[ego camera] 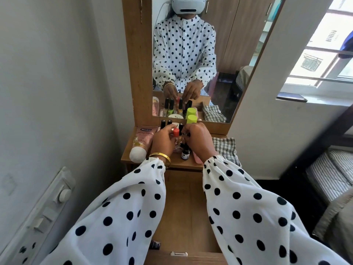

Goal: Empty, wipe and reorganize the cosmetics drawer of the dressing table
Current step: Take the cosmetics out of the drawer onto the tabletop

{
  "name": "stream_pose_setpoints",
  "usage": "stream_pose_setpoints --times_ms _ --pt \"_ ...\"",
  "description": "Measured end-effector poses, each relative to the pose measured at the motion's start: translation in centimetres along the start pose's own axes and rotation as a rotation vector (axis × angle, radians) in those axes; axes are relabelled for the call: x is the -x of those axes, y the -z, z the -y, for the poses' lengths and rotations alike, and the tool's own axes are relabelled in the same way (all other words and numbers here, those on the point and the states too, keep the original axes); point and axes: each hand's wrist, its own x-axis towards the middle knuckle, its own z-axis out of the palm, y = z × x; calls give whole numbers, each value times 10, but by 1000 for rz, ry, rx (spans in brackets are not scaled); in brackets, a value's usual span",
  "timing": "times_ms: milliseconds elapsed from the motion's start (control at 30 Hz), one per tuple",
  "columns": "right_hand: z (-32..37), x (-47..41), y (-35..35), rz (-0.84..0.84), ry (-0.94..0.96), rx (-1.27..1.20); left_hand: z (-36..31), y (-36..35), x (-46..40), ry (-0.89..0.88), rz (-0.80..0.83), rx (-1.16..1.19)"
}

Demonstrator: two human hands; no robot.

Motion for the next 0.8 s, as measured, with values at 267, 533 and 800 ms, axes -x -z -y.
stream_pose_setpoints --times_ms 267,533,800 --pt "-1 0 -1 0 -10 -19 3 -2 0 7 6 4" --pt "1 -1 0 -44 -3 -65 7 -2 0 6 -24 28" --pt "9 2 7 -67 -38 -225 5 12 12 162 -217 391"
